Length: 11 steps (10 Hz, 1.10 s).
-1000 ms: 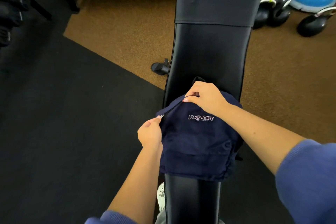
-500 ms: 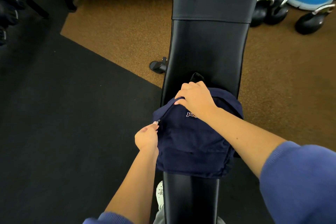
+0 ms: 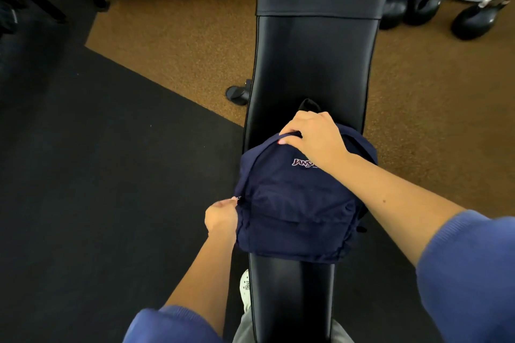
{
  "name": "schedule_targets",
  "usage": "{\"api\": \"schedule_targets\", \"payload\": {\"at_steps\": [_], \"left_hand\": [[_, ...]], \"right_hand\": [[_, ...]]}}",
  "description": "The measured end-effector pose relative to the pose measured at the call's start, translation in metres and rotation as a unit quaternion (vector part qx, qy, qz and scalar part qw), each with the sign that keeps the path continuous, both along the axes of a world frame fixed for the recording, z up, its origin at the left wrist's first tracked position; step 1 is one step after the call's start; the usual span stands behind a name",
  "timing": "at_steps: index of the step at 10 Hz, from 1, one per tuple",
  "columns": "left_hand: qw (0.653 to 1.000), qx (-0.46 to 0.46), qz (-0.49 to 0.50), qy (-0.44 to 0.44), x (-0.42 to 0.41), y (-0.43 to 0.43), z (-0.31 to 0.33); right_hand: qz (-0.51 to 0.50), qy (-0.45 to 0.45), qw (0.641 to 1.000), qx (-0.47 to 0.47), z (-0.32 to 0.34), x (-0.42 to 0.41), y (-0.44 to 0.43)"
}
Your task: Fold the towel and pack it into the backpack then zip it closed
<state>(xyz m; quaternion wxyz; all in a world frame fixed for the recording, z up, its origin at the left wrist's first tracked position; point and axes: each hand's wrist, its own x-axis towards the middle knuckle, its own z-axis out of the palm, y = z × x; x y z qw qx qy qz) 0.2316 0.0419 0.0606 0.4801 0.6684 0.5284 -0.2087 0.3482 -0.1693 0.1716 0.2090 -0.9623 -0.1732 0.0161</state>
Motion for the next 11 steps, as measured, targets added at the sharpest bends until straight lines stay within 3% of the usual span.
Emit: {"api": "schedule_targets", "payload": {"at_steps": [1, 3, 4, 6, 8, 10, 11], "left_hand": [[0.988, 0.078, -0.108, -0.08, 0.01, -0.005, 0.021], [0.888, 0.034, -0.359, -0.286, 0.062, -0.023, 0.074], [0.826, 0.135, -0.448, -0.314, 0.077, -0.031, 0.099], [0.733, 0.286, -0.535, -0.307, 0.075, -0.043, 0.13], [0.721, 0.325, -0.515, -0.331, 0.071, -0.043, 0.144], [0.757, 0.281, -0.507, -0.302, 0.057, -0.039, 0.152], [0.763, 0.274, -0.498, -0.307, 0.051, -0.034, 0.169]], "right_hand": [[-0.006, 0.014, 1.0, -0.012, 0.004, -0.003, -0.011], [-0.082, 0.069, 0.993, -0.049, 0.009, -0.024, -0.064], [-0.14, 0.095, 0.984, -0.059, 0.01, -0.039, -0.091], [-0.119, 0.119, 0.972, -0.164, 0.017, -0.062, -0.103], [-0.134, 0.098, 0.974, -0.152, 0.038, -0.058, -0.103], [-0.157, 0.101, 0.975, -0.124, 0.046, -0.081, -0.099], [-0.172, 0.055, 0.977, -0.111, 0.062, -0.089, -0.098]]}}
